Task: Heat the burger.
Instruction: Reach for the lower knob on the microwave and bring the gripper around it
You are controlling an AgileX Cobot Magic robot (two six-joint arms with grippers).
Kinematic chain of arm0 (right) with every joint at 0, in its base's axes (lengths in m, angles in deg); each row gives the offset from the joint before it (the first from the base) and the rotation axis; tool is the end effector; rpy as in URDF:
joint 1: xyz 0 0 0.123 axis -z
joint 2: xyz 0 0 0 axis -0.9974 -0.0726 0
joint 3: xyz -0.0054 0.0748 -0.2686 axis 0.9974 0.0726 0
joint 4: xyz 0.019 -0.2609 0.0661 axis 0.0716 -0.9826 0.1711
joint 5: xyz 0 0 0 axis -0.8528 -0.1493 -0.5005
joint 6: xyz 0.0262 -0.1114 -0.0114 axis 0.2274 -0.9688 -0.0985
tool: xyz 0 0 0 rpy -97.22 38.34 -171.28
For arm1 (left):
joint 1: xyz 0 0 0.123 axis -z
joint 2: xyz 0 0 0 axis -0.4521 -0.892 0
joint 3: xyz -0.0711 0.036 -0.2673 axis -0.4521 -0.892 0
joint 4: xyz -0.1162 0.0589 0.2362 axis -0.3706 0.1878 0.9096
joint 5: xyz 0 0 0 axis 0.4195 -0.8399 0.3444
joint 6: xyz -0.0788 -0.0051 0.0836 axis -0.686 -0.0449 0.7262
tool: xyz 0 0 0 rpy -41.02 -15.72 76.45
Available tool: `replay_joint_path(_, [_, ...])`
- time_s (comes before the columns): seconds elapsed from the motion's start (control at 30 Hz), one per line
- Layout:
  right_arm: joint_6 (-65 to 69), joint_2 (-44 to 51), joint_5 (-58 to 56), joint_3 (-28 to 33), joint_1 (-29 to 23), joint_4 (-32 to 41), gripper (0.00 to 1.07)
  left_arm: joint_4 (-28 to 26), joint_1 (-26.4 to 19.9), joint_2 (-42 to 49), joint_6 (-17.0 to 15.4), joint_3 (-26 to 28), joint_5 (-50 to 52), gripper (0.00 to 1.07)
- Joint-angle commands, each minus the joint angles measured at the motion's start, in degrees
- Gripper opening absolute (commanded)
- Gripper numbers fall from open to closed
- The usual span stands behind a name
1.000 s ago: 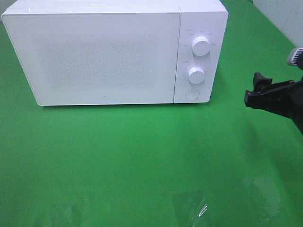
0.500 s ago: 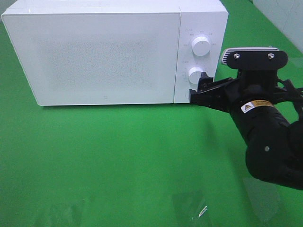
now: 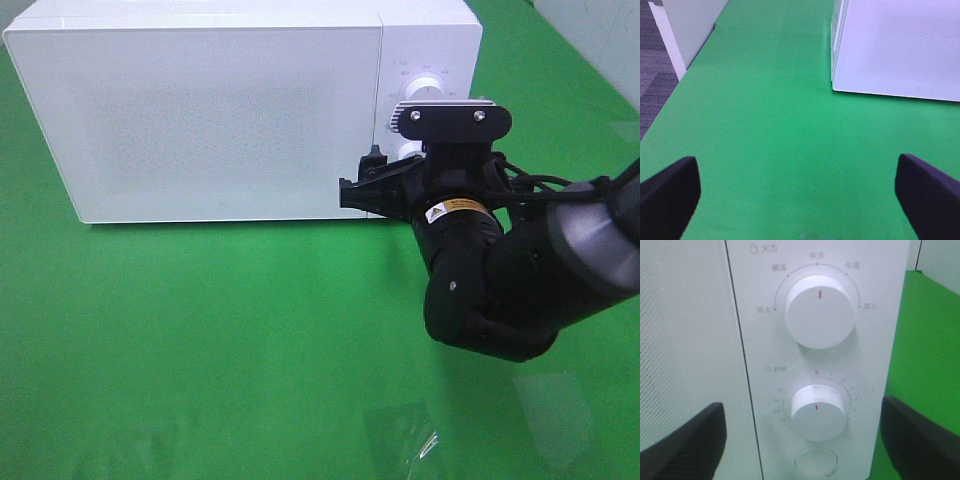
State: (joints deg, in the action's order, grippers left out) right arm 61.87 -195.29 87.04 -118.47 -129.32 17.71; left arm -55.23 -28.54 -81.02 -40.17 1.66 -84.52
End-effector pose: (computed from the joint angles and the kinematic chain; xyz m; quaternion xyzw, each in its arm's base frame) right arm 0.3084 0.1821 0.1129 -0.0118 0.7364 -0.0213 0.6761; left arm 0.0363 0.0023 0.2841 -0.0376 0.8394 -0.0019 0.5422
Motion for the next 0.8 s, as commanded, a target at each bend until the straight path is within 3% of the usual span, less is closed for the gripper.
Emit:
replay_joint_path(0.03, [-0.4, -1.38, -0.17, -1.83, 0.97, -0.17, 0.76, -0.06, 0.0, 1.09, -0.34, -0.06, 0.69, 1.0])
replay_joint_path(0.33, [-0.4, -6.65, -2.46, -6.65, 3.61, -2.23, 0.76, -0.06, 0.0, 1.09, -0.34, -0.06, 0.69, 1.0])
replay_joint_path(0.8, [0.23, -7.79, -2.41, -7.56, 6.59, -4.13, 0.76, -0.06, 0.0, 1.09, -0.34, -0.06, 0.69, 1.0])
